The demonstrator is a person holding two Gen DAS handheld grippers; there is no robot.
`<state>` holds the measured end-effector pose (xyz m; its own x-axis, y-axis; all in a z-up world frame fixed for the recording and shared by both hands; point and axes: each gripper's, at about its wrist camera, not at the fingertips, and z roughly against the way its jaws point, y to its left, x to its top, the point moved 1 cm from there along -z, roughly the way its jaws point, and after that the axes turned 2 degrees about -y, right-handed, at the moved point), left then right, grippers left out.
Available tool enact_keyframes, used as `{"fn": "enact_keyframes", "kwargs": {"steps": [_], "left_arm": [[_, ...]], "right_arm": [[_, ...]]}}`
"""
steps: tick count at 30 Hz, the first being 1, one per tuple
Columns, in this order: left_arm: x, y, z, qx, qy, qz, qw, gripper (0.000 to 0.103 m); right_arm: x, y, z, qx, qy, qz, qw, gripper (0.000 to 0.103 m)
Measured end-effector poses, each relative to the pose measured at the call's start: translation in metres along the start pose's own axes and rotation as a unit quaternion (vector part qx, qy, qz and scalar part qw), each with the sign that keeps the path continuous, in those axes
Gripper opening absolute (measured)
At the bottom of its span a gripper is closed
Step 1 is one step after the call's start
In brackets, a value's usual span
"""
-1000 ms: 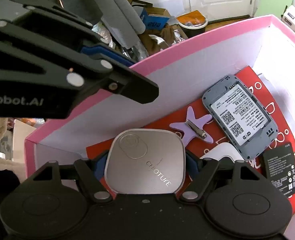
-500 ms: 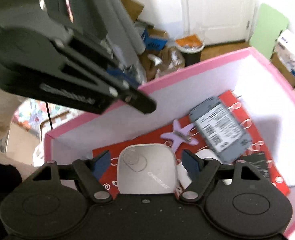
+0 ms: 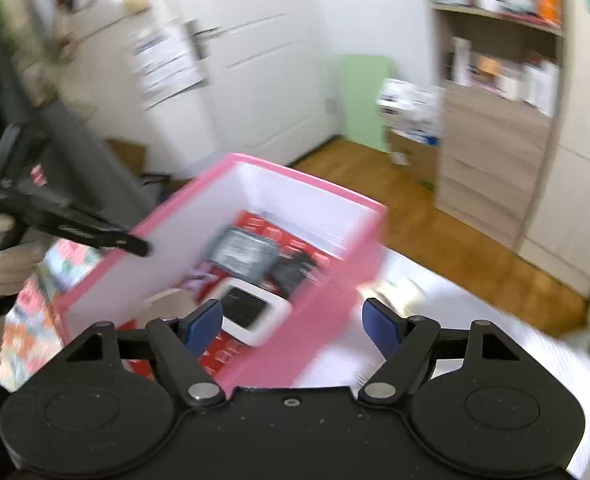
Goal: Organize rigid objects
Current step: 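Reach the right tool to the black battery case and grasp it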
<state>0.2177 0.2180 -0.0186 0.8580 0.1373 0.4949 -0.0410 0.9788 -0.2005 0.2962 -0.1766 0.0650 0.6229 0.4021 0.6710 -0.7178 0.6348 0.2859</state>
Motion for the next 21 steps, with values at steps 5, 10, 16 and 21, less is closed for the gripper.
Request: {"fn": "enact_keyframes", "kwargs": {"steps": [5, 10, 16, 21], "left_arm": [[0.001, 0.0, 0.001, 0.003, 0.0, 0.004, 1.0, 0.008], [0.0, -0.002, 0.001, 0.01, 0.001, 0.002, 0.9999, 0.008], [0.001, -0.005, 0.0, 0.014, 0.004, 0.002, 0.9999, 0.009], [0.001, -0.007, -0.001, 0.016, 0.005, 0.001, 0.9999, 0.009]], "right_arm": [[-0.048, -0.029, 0.007, -0.07, -0.008, -0.06, 0.996, 0.081], [-0.086, -0.037, -0.004, -0.128, -0.011, -0.093, 0.987, 0.083], [-0.108, -0.034, -0.024, -0.156, -0.032, -0.105, 0.982, 0.091], [-0.113, -0.03, -0.039, -0.174, -0.025, -0.104, 0.979, 0.094]]}}
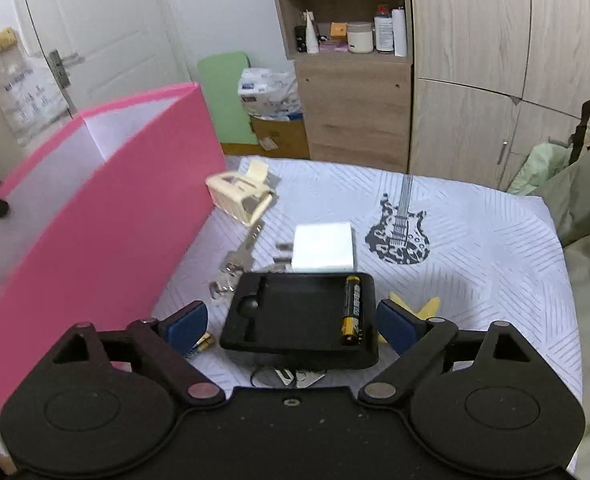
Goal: Organize rigid objects
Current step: 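Reach the right tool to the black battery case and grasp it, then carry the black battery case into the pink box and release it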
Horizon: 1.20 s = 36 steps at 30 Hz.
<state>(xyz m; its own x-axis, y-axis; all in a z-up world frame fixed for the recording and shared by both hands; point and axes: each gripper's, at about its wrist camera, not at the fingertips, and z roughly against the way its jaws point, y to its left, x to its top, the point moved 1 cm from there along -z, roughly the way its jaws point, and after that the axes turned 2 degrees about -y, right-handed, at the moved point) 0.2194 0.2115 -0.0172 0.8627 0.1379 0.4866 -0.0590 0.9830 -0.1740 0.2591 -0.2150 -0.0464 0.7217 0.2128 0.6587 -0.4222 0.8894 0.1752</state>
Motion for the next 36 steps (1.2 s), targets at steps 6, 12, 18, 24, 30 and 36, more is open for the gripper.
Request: {"fn": "enact_keyframes", "kwargs": {"steps": [6, 12, 18, 24, 30, 36], "left_arm": [[0.0, 0.0, 0.0, 0.0, 0.0, -0.001, 1.0, 0.009], [-0.001, 0.0, 0.0, 0.0, 0.0, 0.0, 1.0, 0.009], [-0.001, 0.0, 0.0, 0.0, 0.0, -0.001, 1.0, 0.009], [-0.001, -0.001, 0.0, 0.0, -0.001, -0.001, 1.0, 0.009], [-0.001, -0.001, 0.0, -0.002, -0.001, 0.001, 1.0, 0.009], [-0.001, 0.001, 0.0, -0.006, -0.001, 0.0, 1.0, 0.009]], "right_arm": [[-0.005, 0.009, -0.013, -0.023, 0.011, 0.033, 0.999, 0.097], [-0.002, 0.004, -0.031, -0.027, 0.03, 0.029, 0.999, 0.098], [0.0, 0.008, -0.026, -0.027, 0.019, 0.049, 0.998, 0.095], [0.0, 0.014, -0.01, -0.024, 0.014, 0.066, 0.997, 0.095], [0.011, 0.023, 0.017, -0.027, 0.0, 0.096, 0.995, 0.095], [0.046, 0.05, 0.067, 0.016, -0.051, 0.158, 0.986, 0.095]]}}
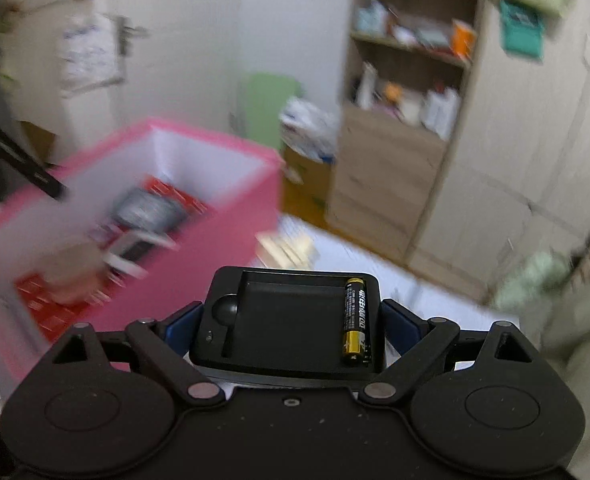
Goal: Organize rigid objects
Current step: 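Carry the black battery case into the pink box and release it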
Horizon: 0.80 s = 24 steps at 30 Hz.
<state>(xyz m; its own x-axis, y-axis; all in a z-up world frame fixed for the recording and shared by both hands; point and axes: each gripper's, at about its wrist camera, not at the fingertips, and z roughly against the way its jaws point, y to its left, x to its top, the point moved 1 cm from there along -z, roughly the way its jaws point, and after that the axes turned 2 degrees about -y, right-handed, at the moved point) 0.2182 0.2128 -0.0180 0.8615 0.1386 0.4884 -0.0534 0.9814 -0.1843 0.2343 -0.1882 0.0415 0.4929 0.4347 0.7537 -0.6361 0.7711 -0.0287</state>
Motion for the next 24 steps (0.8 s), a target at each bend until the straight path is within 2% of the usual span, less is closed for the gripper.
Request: {"fn": "enact_keyframes", "kwargs": {"steps": [4, 7, 10, 14, 18, 22, 24], "left_arm": [[-0.001, 0.0, 0.0, 0.0, -0.002, 0.001, 1.0, 0.009], [-0.001, 0.0, 0.0, -0.002, -0.002, 0.002, 1.0, 0.009], [-0.001, 0.001, 0.0, -0.003, -0.001, 0.002, 1.0, 0.009], [-0.002, 0.003, 0.0, -0.008, -0.004, 0.004, 0.9999, 0.009], [-0.002, 0.007, 0.0, -0.016, -0.005, 0.01, 0.9998, 0.009], [-0.001, 0.007, -0.001, -0.018, -0.004, 0.007, 0.9998, 0.009], [0.0, 0.007, -0.001, -0.019, -0.004, 0.006, 0.9998, 0.009]], "right_arm": [[0.037, 0.021, 0.015, 0.072, -0.025, 0.056, 0.995, 0.095], [0.056, 0.042, 0.007, 0.125, -0.009, 0.096, 0.987, 0.095], [0.066, 0.066, -0.011, 0.172, 0.023, 0.144, 0.974, 0.095], [0.071, 0.092, -0.039, 0.199, 0.059, 0.197, 0.958, 0.095], [0.068, 0.104, -0.07, 0.236, 0.098, 0.196, 0.947, 0.095], [0.061, 0.113, -0.086, 0.228, 0.124, 0.215, 0.941, 0.095], [0.061, 0.116, -0.091, 0.23, 0.148, 0.227, 0.935, 0.095]]}}
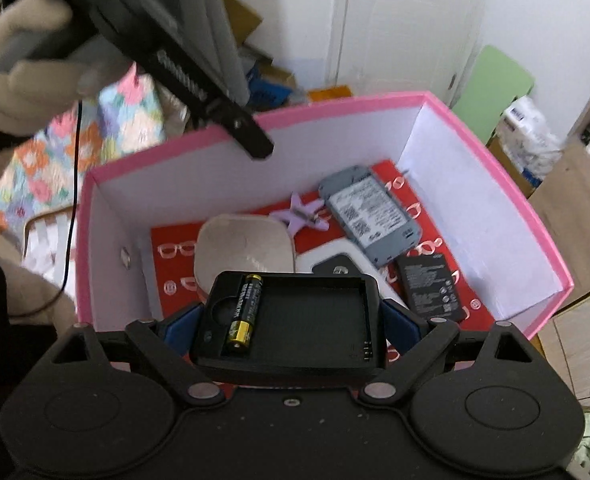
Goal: Organize rigid objects
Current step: 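Carry the black battery case into the pink box and release it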
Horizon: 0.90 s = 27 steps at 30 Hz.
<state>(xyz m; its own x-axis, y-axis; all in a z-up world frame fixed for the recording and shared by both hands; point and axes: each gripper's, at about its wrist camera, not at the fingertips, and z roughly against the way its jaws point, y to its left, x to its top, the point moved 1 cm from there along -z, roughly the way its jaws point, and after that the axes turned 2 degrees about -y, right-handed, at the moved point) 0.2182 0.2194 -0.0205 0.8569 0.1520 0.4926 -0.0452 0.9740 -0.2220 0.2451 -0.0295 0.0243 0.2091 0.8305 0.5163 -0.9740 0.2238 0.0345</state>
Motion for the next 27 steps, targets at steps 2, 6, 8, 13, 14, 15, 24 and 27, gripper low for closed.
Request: {"fn": "enact_keyframes", "kwargs": {"steps": [2, 6, 8, 13, 14, 15, 24, 27], "left_arm": [[-0.001, 0.001, 0.0, -0.002, -0.001, 0.001, 1.0, 0.009], [-0.002, 0.003, 0.001, -0.005, -0.002, 0.004, 1.0, 0.009], [-0.002, 0.003, 0.001, -0.006, -0.003, 0.004, 1.0, 0.009], [-0.002, 0.002, 0.0, -0.006, -0.003, 0.003, 1.0, 0.009], [-0.002, 0.002, 0.0, -0.006, -0.003, 0.003, 1.0, 0.009], [-0.002, 0.002, 0.0, -0.006, -0.003, 0.003, 1.0, 0.009], [-0.002, 0.003, 0.0, -0.007, -0.004, 0.004, 1.0, 0.01], [-0.002, 0.003, 0.001, -0.01, -0.004, 0.004, 0.9999, 0.01]], "right_arm": [[0.002, 0.001, -0.006, 0.011, 0.029, 0.013, 0.999, 0.095], [0.006, 0.005, -0.019, 0.033, 0.079, 0.027, 0.996, 0.095], [0.009, 0.001, -0.027, 0.038, 0.094, 0.012, 0.995, 0.095], [0.013, -0.002, -0.039, 0.05, 0.106, -0.017, 0.993, 0.095], [0.014, -0.001, -0.041, 0.05, 0.105, -0.02, 0.993, 0.095], [0.016, 0.0, -0.042, 0.047, 0.104, -0.027, 0.993, 0.095], [0.023, 0.0, -0.055, -0.03, 0.096, -0.073, 0.992, 0.093], [0.018, 0.001, -0.058, -0.092, 0.105, -0.069, 0.988, 0.093]]}}
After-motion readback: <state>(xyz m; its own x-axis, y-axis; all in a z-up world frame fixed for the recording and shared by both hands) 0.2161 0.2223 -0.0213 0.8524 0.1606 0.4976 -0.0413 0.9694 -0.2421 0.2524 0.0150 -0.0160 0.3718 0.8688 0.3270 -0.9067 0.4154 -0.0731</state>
